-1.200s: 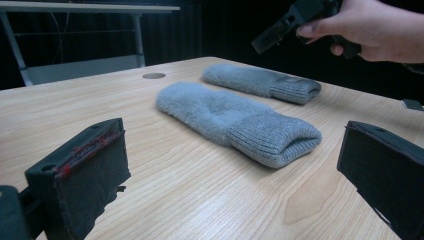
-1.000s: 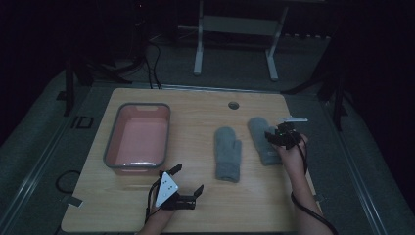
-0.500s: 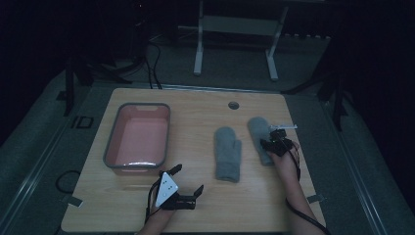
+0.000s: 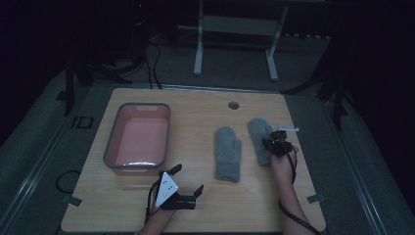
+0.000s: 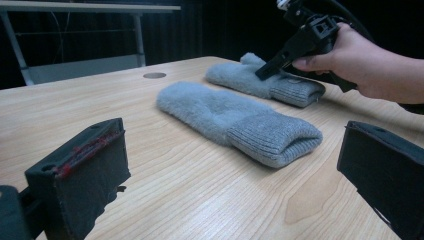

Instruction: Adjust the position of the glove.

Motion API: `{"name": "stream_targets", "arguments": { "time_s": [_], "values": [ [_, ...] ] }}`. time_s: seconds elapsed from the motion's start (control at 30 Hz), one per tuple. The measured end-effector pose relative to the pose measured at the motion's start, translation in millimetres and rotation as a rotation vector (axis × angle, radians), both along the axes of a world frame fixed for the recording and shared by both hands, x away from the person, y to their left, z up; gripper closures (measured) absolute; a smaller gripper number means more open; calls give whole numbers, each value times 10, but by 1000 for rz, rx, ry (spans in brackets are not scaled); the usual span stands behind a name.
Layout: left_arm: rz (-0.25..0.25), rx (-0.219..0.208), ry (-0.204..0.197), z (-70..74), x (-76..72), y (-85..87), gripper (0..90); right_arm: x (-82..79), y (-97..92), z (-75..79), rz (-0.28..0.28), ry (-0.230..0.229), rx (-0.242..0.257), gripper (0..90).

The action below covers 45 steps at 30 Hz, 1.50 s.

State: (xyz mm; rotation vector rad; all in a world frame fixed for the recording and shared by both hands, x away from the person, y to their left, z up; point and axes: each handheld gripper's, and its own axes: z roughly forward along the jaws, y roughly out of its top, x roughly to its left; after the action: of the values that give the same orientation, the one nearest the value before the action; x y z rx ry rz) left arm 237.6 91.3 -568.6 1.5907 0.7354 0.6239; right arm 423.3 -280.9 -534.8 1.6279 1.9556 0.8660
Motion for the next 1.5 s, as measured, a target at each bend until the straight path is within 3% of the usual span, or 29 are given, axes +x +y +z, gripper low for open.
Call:
{"name": "stream_targets", "arguments": {
  "time_s": [0.1,0.27,0.53,0.57,0.73,0.9,1.1,1.27,1.5],
  "values": [
    [-1,3,-1,1,1,2,1,-72,0,58,-40,-2,46,827],
    [-1,5,-1,1,0,1,1,-180,55,165,-85,3,65,827],
    [1,4,0,1,2,2,2,-375,200,350,-131,-26,118,827],
    [2,3,1,1,2,1,1,-438,259,388,-145,-27,162,828],
    [5,8,0,2,-2,-1,1,-478,394,413,-136,-24,160,828],
    [12,11,5,4,-2,-7,2,-539,580,449,-110,-25,202,828],
    [2,20,-5,31,-12,-25,1,-561,861,513,-81,-30,199,828],
    [-7,-25,8,65,9,-21,1,-583,1069,527,-71,-25,206,828],
    [-9,-31,-12,108,22,-40,2,-646,1285,566,-75,-25,189,828]
  ]
}}
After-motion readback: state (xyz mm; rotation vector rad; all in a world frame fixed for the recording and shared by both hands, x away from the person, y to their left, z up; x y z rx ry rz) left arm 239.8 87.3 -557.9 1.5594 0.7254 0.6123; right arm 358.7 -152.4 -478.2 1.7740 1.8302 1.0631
